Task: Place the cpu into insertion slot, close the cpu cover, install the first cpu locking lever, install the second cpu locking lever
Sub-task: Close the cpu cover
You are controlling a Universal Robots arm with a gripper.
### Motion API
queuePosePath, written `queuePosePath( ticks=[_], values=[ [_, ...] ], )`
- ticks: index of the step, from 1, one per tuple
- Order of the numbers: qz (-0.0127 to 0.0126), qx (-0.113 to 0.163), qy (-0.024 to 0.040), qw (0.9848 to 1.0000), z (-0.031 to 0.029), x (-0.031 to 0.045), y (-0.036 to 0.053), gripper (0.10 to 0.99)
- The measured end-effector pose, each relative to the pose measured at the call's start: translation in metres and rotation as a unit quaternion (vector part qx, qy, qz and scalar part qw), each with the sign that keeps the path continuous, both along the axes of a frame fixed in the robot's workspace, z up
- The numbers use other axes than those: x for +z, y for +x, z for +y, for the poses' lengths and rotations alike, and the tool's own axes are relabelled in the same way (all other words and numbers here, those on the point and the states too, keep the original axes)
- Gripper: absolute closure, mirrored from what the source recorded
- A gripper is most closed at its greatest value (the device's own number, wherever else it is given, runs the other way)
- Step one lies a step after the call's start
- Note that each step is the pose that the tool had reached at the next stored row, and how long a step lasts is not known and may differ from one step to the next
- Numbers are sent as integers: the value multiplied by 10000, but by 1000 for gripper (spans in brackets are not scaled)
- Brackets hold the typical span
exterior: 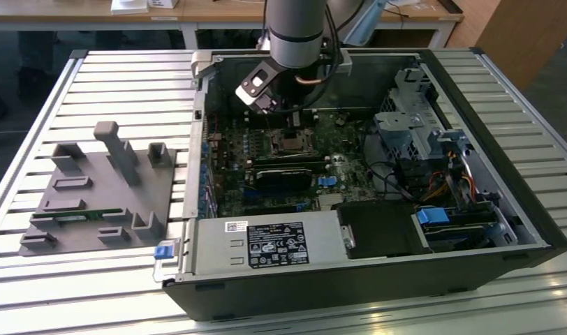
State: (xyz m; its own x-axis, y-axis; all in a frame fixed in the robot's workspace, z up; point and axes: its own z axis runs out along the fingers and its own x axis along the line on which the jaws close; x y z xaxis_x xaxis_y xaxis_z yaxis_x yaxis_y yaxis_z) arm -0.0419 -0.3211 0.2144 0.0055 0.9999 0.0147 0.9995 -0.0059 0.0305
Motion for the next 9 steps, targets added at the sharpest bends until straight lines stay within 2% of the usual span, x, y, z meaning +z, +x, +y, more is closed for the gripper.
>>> queuePosePath(
  ticks=[9],
  values=[
    [0, 0, -1, 10000, 0, -31, -36, 980]
  ],
)
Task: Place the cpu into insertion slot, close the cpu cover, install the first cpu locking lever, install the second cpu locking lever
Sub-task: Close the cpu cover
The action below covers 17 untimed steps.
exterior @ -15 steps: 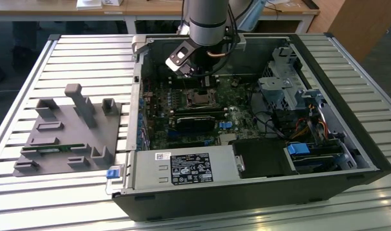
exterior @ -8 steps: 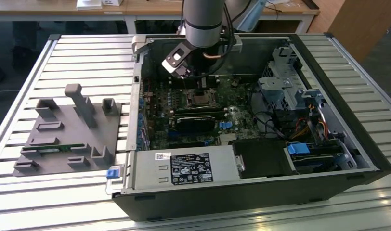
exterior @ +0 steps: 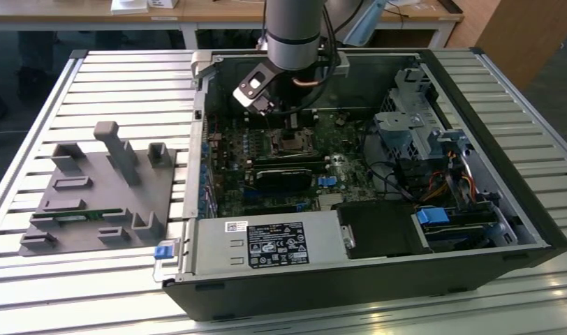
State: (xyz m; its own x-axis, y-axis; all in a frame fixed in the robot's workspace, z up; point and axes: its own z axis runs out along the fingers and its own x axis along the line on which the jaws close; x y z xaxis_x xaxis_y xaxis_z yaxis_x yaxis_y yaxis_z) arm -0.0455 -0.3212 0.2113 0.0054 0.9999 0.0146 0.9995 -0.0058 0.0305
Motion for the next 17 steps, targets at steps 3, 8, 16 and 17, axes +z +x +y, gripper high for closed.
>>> queuePosePath(
  ticks=[3, 8, 16, 17],
  values=[
    [0, 0, 0, 10000, 0, -3, -8, 980],
    [0, 0, 1, 10000, 0, -8, -15, 980],
    [0, 0, 1, 10000, 0, -14, -15, 980],
    [-1, 0, 1, 10000, 0, -15, -15, 980]
  ],
)
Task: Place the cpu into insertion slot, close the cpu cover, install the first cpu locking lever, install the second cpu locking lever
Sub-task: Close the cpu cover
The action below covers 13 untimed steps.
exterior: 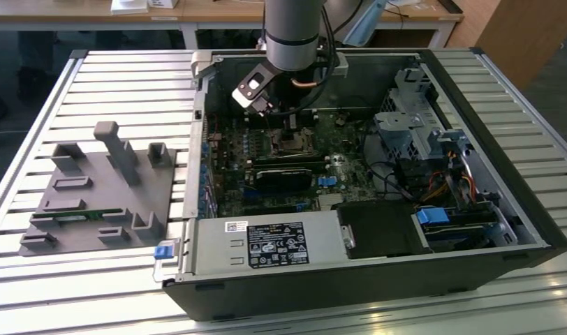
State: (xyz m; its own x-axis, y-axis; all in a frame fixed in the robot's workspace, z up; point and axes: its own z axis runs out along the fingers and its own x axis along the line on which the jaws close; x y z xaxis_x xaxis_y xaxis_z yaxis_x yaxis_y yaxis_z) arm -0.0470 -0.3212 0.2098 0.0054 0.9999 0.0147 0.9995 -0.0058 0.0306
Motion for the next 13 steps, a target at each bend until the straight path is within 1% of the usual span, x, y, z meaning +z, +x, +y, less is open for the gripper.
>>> queuePosePath(
  ticks=[3, 8, 13],
  values=[
    [0, -1, 0, 10000, 0, -1, -9, 980],
    [0, 0, 0, 10000, 0, -6, -75, 980],
    [0, 0, 0, 10000, 0, -40, -88, 980]
  ],
)
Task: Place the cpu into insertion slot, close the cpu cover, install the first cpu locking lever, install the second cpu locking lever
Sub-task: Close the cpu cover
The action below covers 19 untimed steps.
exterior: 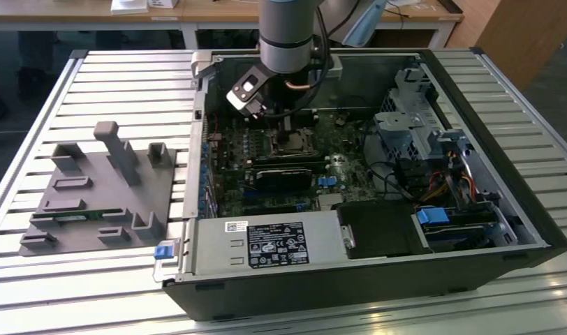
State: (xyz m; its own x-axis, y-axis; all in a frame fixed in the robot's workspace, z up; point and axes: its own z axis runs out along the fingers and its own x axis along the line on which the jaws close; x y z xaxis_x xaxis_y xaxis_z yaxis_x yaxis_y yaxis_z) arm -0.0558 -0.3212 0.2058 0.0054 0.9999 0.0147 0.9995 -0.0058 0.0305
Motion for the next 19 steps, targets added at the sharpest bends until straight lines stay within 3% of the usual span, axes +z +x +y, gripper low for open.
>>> queuePosePath(
  ticks=[13, 19],
  values=[
    [2, 4, 0, 10000, 0, -71, 1, 980],
    [1, 5, 14, 10000, 25, -75, 58, 980]
  ],
)
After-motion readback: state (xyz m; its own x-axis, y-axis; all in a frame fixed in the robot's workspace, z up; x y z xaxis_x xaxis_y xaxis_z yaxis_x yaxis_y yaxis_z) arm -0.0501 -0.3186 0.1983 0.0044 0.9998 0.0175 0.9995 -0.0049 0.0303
